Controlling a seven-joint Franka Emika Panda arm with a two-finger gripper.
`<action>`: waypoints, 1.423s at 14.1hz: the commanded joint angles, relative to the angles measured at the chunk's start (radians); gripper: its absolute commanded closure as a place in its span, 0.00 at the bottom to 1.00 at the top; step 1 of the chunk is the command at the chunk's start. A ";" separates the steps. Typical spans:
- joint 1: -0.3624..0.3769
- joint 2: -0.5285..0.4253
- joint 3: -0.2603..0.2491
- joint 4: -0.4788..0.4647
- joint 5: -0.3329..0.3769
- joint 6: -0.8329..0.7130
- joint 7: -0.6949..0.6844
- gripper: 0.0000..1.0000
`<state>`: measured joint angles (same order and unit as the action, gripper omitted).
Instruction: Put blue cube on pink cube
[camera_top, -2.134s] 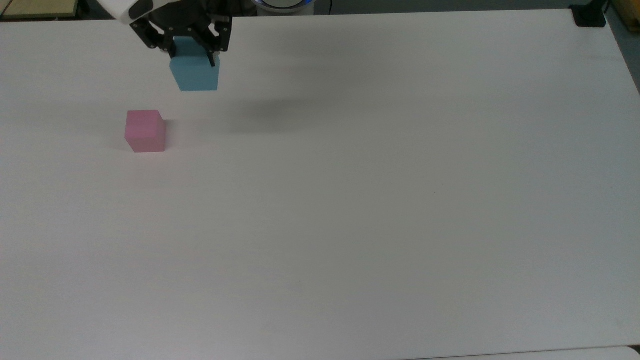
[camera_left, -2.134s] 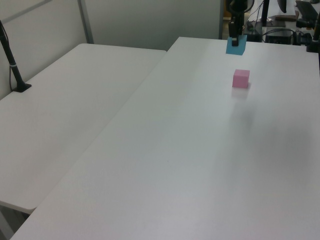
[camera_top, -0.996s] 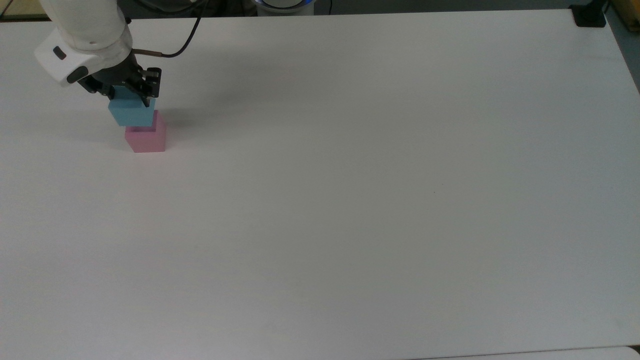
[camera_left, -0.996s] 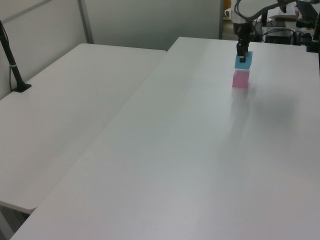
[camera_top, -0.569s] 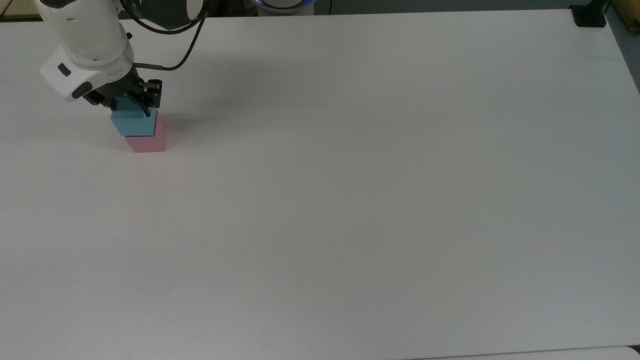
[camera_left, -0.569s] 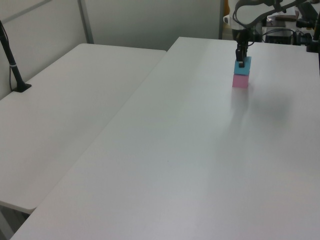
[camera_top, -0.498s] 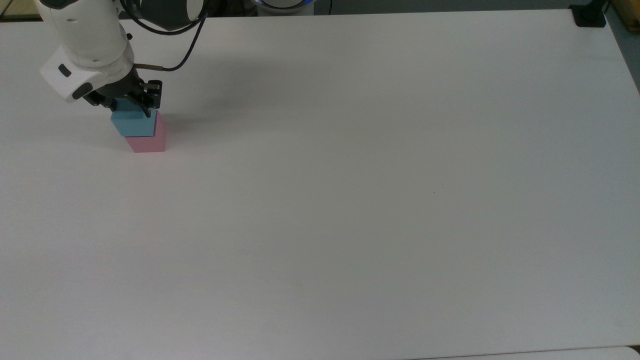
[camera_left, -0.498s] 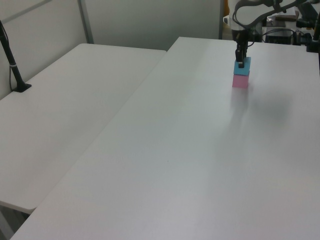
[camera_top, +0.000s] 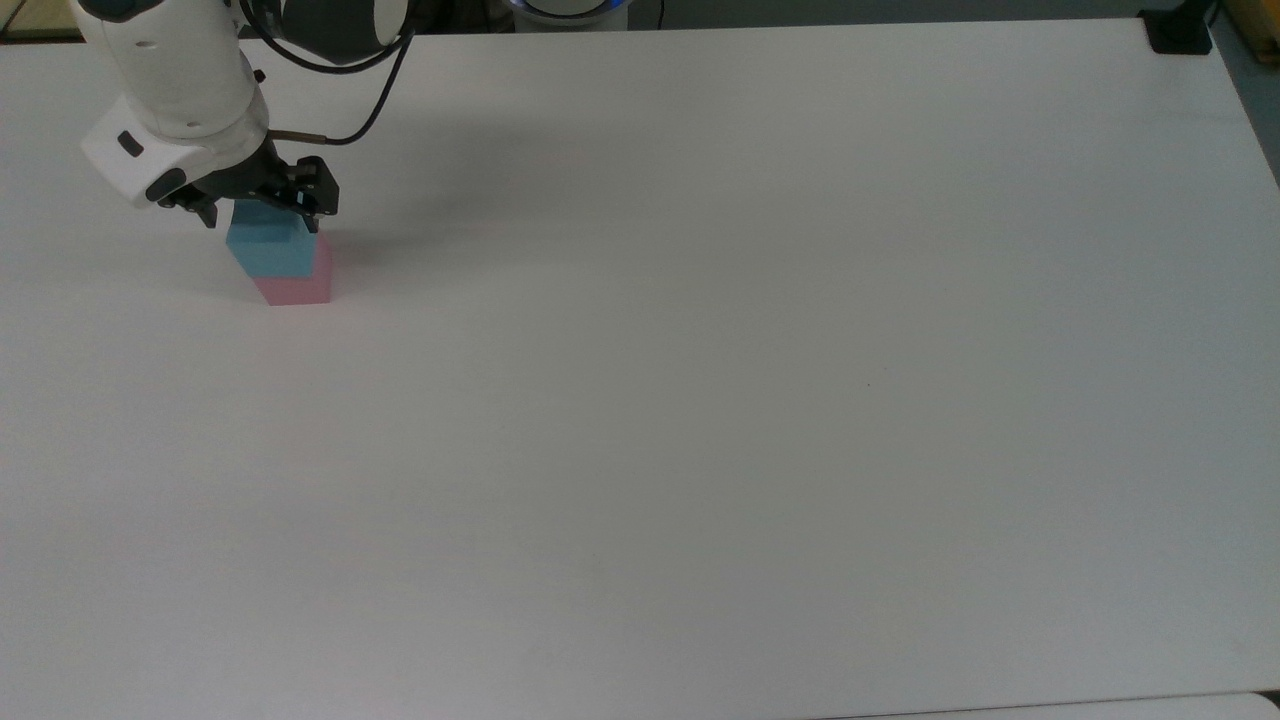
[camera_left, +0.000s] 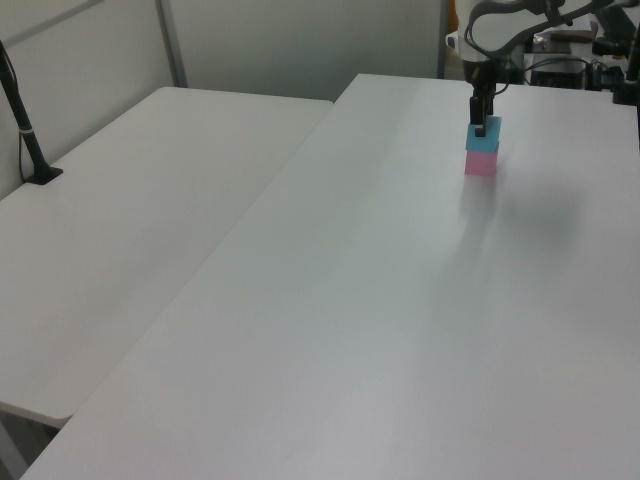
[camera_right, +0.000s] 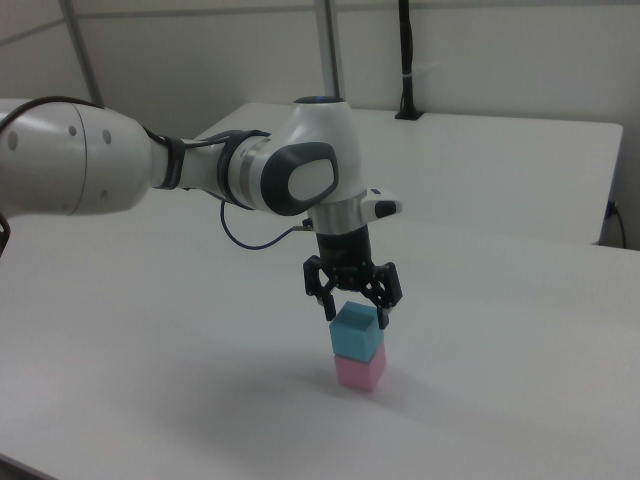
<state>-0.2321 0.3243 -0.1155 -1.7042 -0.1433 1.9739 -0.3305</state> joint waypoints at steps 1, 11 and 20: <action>-0.001 -0.033 0.000 -0.008 -0.010 -0.024 -0.004 0.00; 0.245 -0.221 0.096 0.152 0.028 -0.291 0.467 0.00; 0.297 -0.320 0.077 0.140 0.085 -0.426 0.466 0.00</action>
<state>0.0659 0.0276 -0.0210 -1.5456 -0.0852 1.5619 0.1303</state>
